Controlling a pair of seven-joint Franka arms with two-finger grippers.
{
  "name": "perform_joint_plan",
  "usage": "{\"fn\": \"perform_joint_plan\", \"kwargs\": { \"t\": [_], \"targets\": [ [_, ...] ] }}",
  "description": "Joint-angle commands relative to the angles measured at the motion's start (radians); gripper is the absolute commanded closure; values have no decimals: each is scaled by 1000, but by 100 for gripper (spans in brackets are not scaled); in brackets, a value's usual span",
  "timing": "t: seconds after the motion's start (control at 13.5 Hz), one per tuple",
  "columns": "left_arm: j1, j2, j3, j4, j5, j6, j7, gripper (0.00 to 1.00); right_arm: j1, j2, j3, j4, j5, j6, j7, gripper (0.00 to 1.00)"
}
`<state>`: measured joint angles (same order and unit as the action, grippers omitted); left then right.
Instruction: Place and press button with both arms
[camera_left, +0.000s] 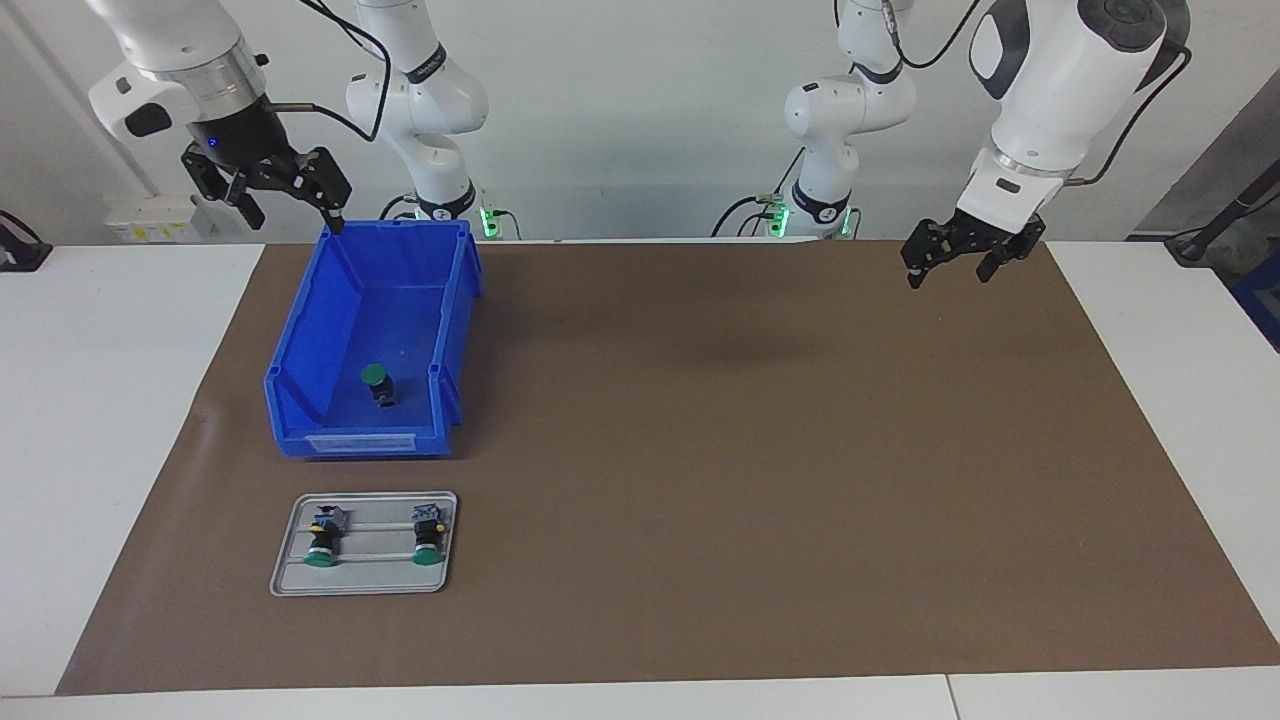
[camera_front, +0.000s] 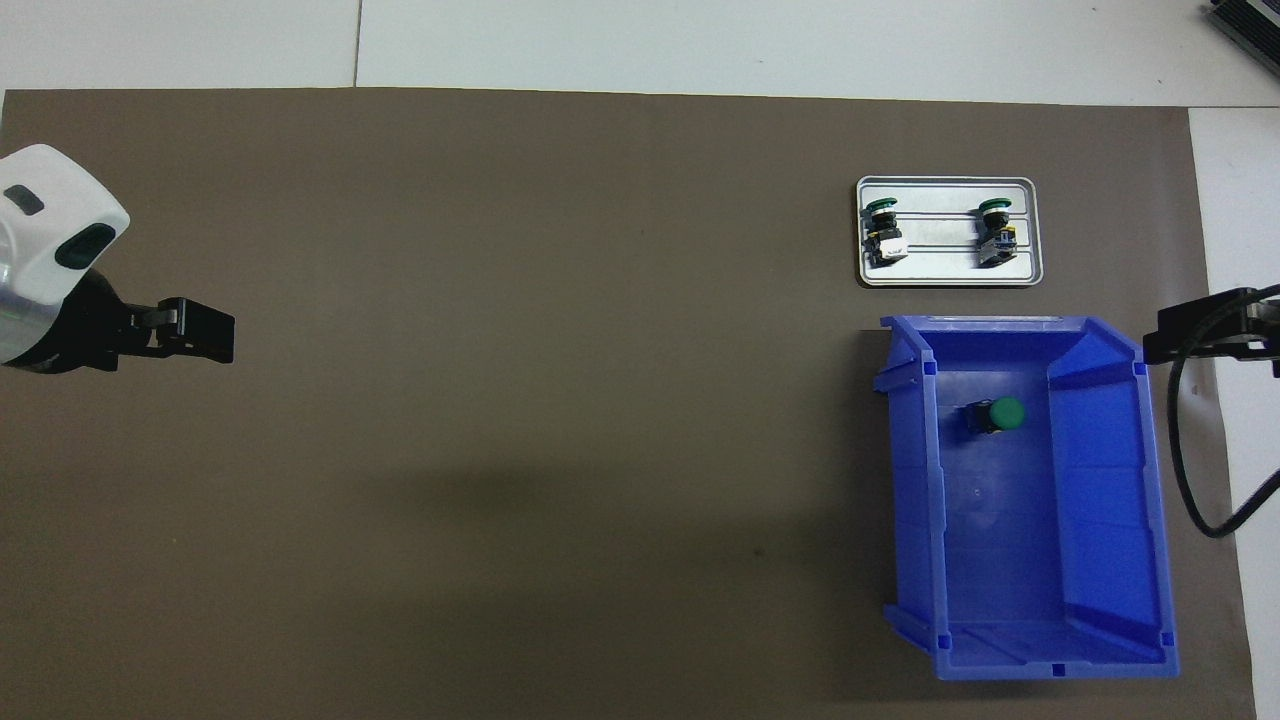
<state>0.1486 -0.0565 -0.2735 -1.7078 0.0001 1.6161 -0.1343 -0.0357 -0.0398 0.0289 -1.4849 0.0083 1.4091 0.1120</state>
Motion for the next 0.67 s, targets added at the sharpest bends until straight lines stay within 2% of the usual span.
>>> {"fn": "perform_joint_plan", "kwargs": {
  "t": [0.0,0.37,0.59],
  "targets": [
    [14,-31,-3,-32,-15,11,16,0,-6,-21,15,-44,-19,5,-25,0],
    [14,-31,-3,-32,-15,11,16,0,-1,-26,20,-126,-47,119,-25,0],
    [14,-31,-3,-32,-15,11,16,0,28,-34,23,-138,-51,117,-20,0]
  ]
}}
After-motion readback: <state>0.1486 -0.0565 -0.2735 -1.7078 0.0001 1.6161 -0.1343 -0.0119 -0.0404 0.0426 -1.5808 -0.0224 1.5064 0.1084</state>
